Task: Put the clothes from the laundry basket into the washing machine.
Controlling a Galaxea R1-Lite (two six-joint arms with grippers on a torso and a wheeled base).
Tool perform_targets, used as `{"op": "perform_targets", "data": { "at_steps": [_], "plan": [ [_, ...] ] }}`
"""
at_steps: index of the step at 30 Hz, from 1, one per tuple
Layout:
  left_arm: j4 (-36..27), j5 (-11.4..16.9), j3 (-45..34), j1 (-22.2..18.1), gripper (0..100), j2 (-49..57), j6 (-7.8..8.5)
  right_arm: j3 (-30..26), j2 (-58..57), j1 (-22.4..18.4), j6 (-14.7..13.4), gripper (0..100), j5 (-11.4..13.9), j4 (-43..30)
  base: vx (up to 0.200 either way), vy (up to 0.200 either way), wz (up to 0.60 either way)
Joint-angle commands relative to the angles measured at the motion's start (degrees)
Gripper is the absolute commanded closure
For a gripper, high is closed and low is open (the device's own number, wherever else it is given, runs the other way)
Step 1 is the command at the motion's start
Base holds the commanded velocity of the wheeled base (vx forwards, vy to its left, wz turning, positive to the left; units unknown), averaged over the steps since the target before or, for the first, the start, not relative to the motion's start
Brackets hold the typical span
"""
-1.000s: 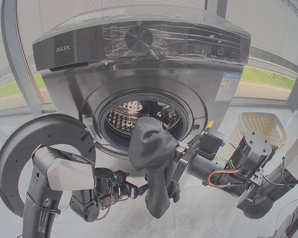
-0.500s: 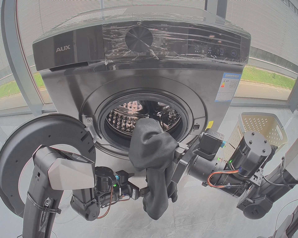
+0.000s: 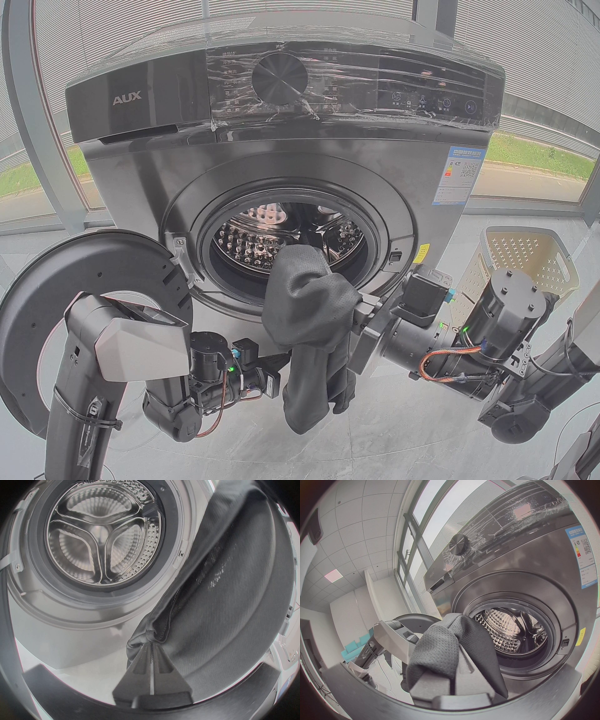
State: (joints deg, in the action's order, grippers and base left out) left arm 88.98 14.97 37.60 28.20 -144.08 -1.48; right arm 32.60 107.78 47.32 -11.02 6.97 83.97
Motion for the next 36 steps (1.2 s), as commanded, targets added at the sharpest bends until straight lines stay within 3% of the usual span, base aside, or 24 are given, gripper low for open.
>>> {"op": "perform_targets", "data": {
  "at_steps": [1,12,19,22,23,26,36],
  "plan": [
    [0.3,0.0,-0.9,-1.0,100,3.9,-0.02,-2.2,-0.5,-0.5,-0.1,100,0.1,0.4,0.000,0.000,0.00],
    [0.2,-0.3,-8.9,-1.7,100,14.2,-0.19,-6.6,-0.4,-1.9,-0.2,100,0.5,4.7,0.000,0.000,0.00],
    [0.2,-0.5,-10.0,-1.2,100,10.0,0.33,-6.1,-0.6,-1.9,-0.9,100,0.6,4.7,0.000,0.000,0.00],
    [0.2,-0.5,-10.0,-1.5,100,7.1,1.74,-6.0,-1.4,-1.9,-1.1,100,0.6,4.7,0.000,0.000,0.00],
    [0.2,-0.4,-10.0,-1.4,0,6.0,2.09,-5.9,-1.8,-1.8,-1.4,100,0.7,4.6,0.000,0.000,0.00],
    [0.2,0.0,-9.6,-1.2,0,4.1,2.18,-5.8,-2.3,-1.7,-2.4,100,1.9,4.6,0.000,0.000,0.00],
    [0.2,1.6,-8.1,-0.3,0,2.4,2.18,-5.3,-2.2,-1.0,-2.5,100,2.2,4.5,0.000,0.000,0.00]
  ]
}}
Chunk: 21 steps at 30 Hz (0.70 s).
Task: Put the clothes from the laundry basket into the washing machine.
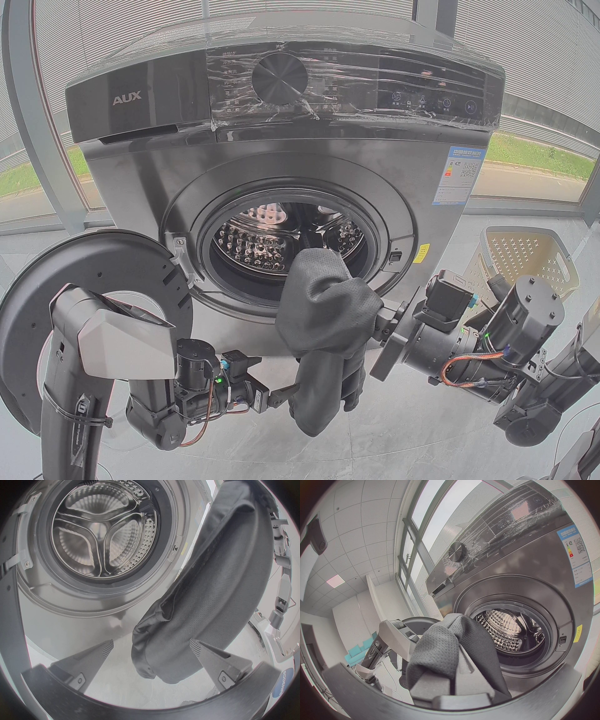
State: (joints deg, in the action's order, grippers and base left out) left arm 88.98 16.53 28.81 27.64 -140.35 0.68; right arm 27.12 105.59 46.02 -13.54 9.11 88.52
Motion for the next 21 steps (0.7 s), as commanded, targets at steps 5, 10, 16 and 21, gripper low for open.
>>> {"op": "perform_targets", "data": {
  "at_steps": [5,10,16,21],
  "plan": [
    [0.2,0.0,2.8,0.2,0,-2.2,0.02,0.3,0.1,0.5,0.0,100,0.4,0.0,0.000,0.000,0.00],
    [0.2,-0.4,6.5,0.1,0,-2.4,-0.51,0.1,0.4,0.5,0.0,100,0.6,0.0,0.000,0.000,0.00],
    [0.2,0.3,6.2,1.4,0,-2.2,-0.51,0.2,0.6,0.4,0.0,100,0.6,0.0,0.000,0.000,0.00],
    [0.2,3.1,5.5,2.8,0,-2.7,0.11,0.3,1.0,0.5,0.0,100,0.6,0.0,0.000,0.000,0.00]
  ]
}}
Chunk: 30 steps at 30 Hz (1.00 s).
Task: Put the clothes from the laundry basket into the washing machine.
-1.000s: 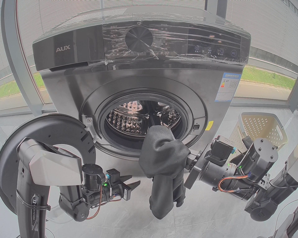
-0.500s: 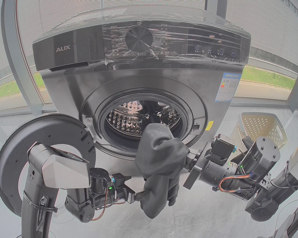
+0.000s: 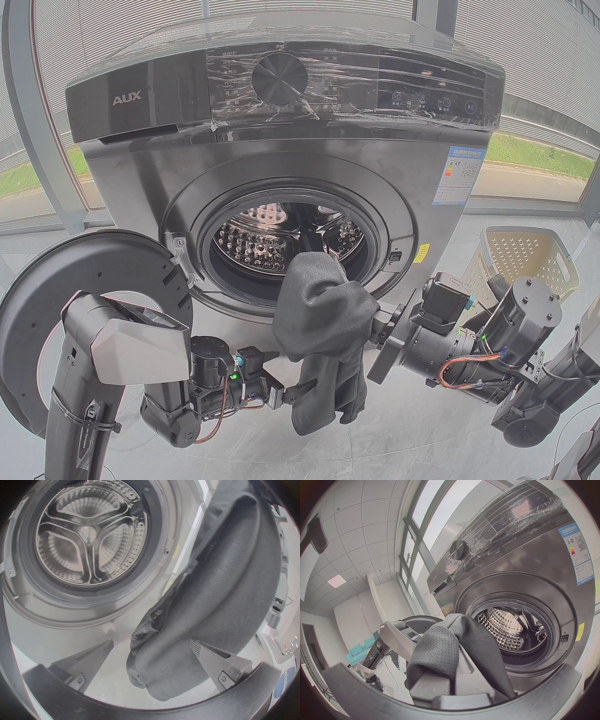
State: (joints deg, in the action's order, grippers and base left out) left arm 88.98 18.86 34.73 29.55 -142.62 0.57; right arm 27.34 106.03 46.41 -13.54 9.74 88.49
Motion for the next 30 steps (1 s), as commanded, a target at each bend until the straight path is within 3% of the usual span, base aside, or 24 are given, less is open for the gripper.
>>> {"op": "perform_targets", "data": {
  "at_steps": [1,6,18,19,30],
  "plan": [
    [0.2,1.2,-0.6,1.0,0,-0.6,0.22,0.1,0.6,0.1,0.0,100,0.0,0.1,0.000,0.000,0.00],
    [0.2,1.2,1.5,1.4,0,-2.6,0.31,-0.1,0.9,1.0,0.0,100,0.2,0.1,0.000,0.000,0.00],
    [0.2,-2.4,8.6,-0.1,0,-6.4,0.39,-0.7,0.9,2.8,0.0,100,0.2,0.1,0.000,0.000,0.00],
    [0.2,-2.4,8.5,-0.1,100,-6.4,0.39,-0.8,0.9,2.8,-0.1,100,0.2,0.1,0.000,0.000,0.00],
    [0.3,-3.2,8.0,-2.3,100,-2.1,0.13,-4.0,0.5,1.7,-0.1,100,0.1,0.2,0.000,0.000,0.00]
  ]
}}
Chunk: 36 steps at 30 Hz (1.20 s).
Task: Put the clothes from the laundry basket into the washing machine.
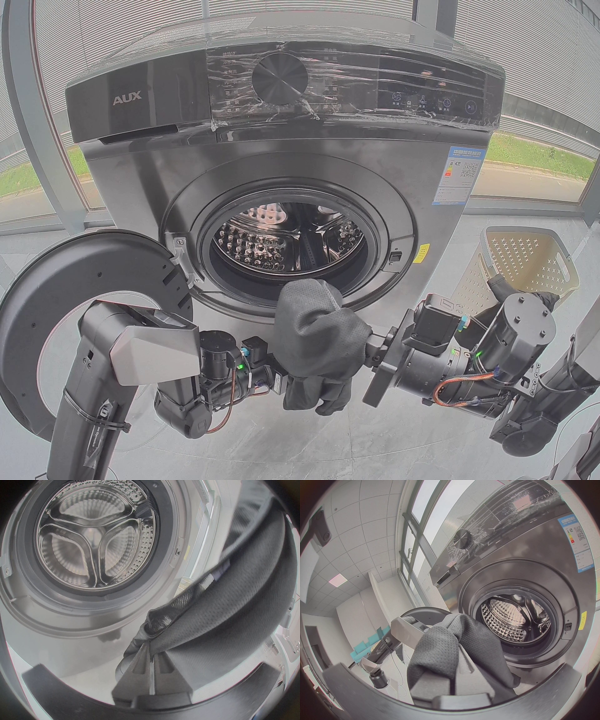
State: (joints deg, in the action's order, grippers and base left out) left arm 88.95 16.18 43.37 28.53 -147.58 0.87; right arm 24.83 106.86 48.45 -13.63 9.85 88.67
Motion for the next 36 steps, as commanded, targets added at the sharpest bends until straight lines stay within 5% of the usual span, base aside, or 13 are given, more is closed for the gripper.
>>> {"op": "perform_targets", "data": {
  "at_steps": [1,11,16,19,36],
  "plan": [
    [0.3,-1.6,-1.2,-1.8,100,4.4,-0.25,-2.5,-0.5,-0.9,0.0,100,-0.1,0.0,0.000,0.000,0.00],
    [0.2,-3.6,-13.1,-3.7,100,24.3,-0.69,-5.3,-0.8,-5.3,-0.4,100,-0.4,0.1,0.000,0.000,0.00],
    [0.2,-2.9,-19.4,-3.7,100,34.6,-0.95,-5.3,-1.1,-6.4,-0.8,100,-0.4,0.1,0.000,0.000,0.00],
    [0.0,-1.2,-25.0,-3.6,100,41.0,-2.62,-5.2,-1.2,-6.8,-1.3,100,-0.4,0.1,0.000,0.000,0.00],
    [0.0,0.1,-23.1,-3.8,100,48.0,-3.15,-4.9,-1.1,-10.9,-4.3,100,-0.9,0.0,0.000,0.000,0.00]
  ]
}}
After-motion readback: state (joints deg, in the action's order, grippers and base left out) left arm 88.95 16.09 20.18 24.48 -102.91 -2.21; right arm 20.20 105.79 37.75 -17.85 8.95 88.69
